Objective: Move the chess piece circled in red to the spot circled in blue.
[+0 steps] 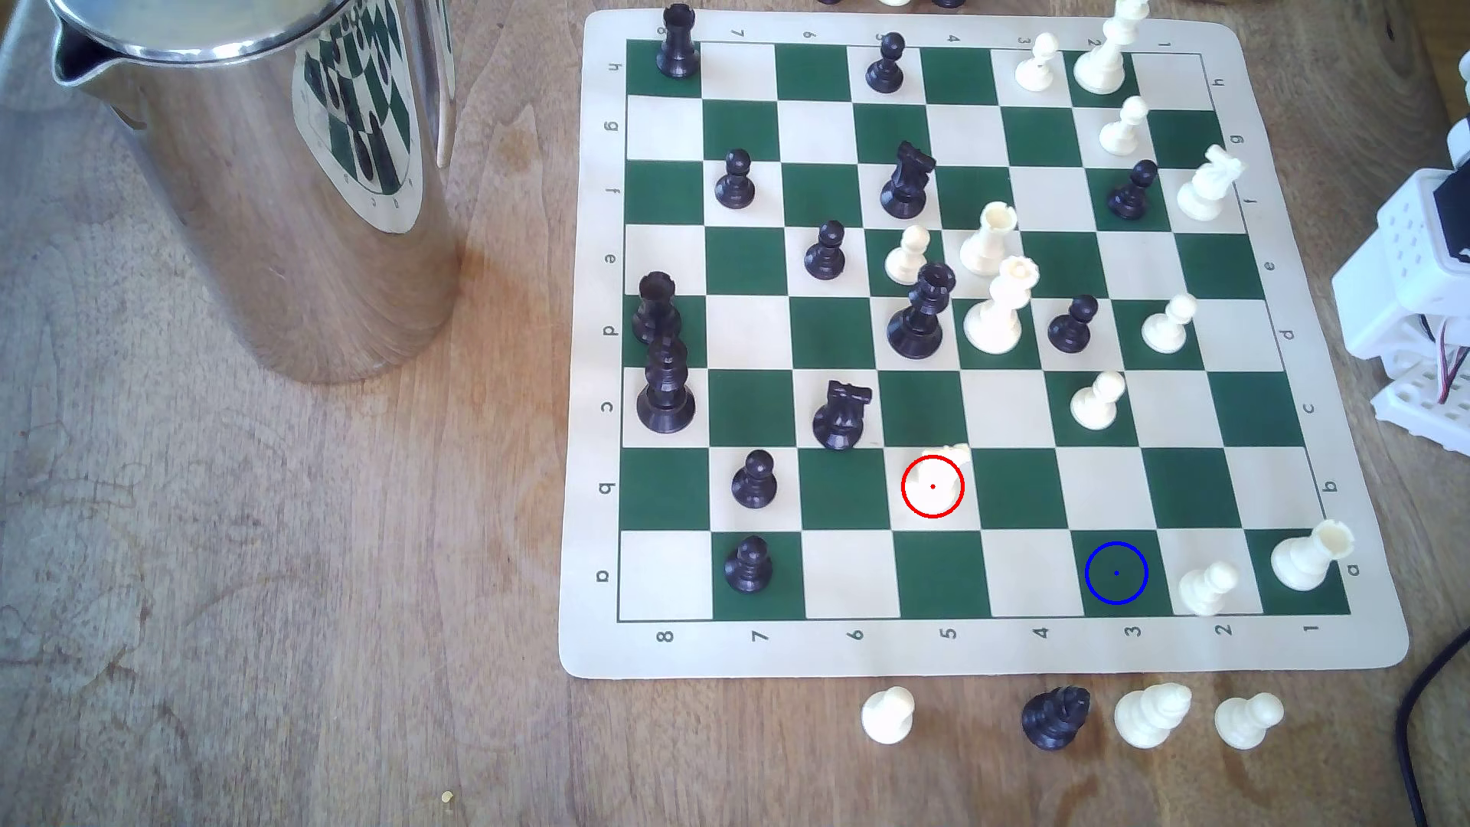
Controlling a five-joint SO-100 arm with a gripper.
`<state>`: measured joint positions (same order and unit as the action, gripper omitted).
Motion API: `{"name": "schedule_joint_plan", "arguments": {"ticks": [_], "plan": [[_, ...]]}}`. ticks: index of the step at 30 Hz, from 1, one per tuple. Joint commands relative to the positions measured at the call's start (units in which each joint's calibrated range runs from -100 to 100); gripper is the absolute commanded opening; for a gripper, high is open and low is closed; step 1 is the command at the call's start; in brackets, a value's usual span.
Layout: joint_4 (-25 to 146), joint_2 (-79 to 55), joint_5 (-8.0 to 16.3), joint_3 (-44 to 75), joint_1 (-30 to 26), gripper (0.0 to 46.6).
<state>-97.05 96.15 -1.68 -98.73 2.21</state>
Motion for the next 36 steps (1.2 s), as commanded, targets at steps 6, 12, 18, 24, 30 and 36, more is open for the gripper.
{"name": "schedule_joint_plan", "arguments": {"ticks": [6, 12, 18, 24, 30, 36], "plan": [[13.3, -0.4, -0.1, 2.3, -5.3, 0.2], [41.1, -0.4, 0.1, 13.0, -6.0, 0.2], [62.2, -0.4, 0.2, 17.1, -5.4, 0.2], [72.6, -0.5, 0.3, 16.2, -7.7, 0.2], [87.1, -0.5, 0.4, 18.4, -8.8, 0.2], [108.3, -0.5, 0.3, 23.5, -7.7, 0.2]]}}
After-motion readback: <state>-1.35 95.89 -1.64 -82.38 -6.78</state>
